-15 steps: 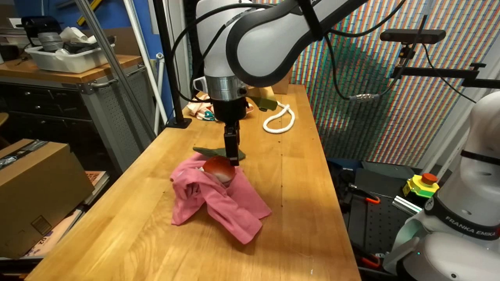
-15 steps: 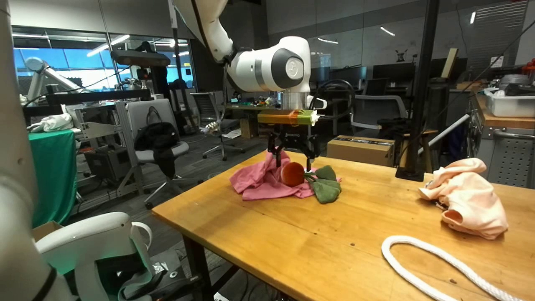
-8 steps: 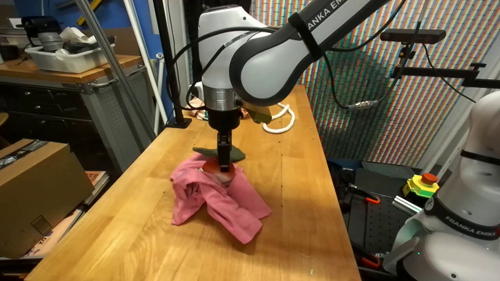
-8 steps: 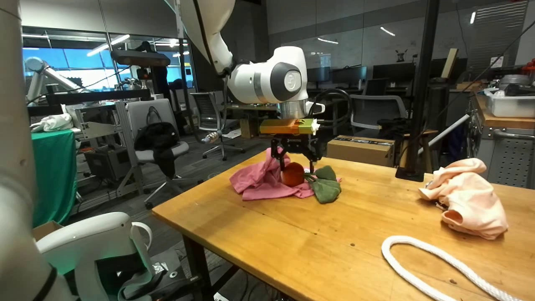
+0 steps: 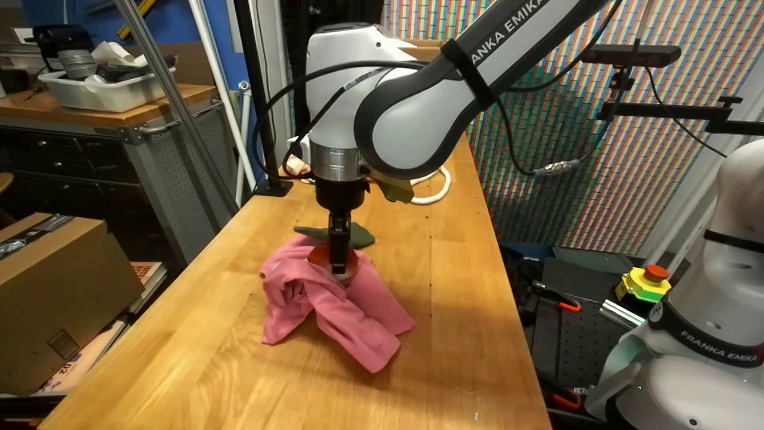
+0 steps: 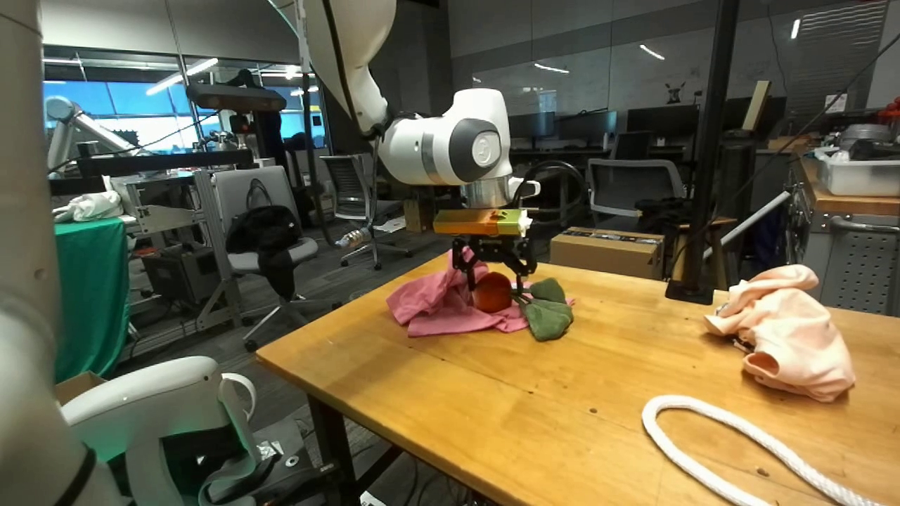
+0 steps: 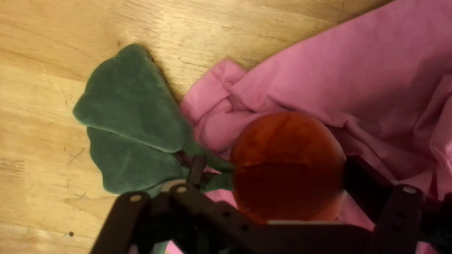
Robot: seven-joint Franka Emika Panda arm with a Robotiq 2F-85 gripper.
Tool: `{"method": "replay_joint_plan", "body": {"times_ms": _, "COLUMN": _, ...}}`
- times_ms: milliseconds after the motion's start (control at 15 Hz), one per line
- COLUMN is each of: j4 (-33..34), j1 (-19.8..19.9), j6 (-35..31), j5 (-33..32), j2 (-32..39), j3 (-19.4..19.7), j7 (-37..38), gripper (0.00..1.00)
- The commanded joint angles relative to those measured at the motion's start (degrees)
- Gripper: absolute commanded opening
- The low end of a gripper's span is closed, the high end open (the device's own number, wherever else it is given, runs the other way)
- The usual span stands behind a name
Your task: Separate the objects on the table.
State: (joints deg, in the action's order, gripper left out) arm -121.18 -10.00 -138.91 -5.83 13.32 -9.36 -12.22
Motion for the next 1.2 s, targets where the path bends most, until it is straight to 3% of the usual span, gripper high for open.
{"method": "replay_joint_plan", "body": {"times_ms": 0, "j4": -0.52, "j1": 0.40, "j6": -2.22, "j5": 0.50, "j2": 0.07, "j3": -0.53, "j7": -0.24, "gripper": 0.72}}
{"method": "replay_joint_plan", "body": {"times_ms": 533, "j4": -1.41, "j1": 0.20, "j6": -3.61, "j5": -1.16, "j2": -1.74, "j3": 0.38, "j7": 2.59, "gripper": 0.14}}
{"method": "replay_joint_plan", "body": {"times_ms": 867, "j4": -1.67, "j1": -0.18, "j6": -6.77, "j5": -3.85, "j2": -3.33, "j3": 1.62, "j7": 7.00, "gripper": 0.11}}
{"method": "replay_joint_plan", "body": {"times_ms": 1133, "j4": -0.80, "j1": -0.81, "j6": -10.57, "j5": -10.91, "j2": -3.46, "j3": 3.71, "j7": 14.36, "gripper": 0.13}}
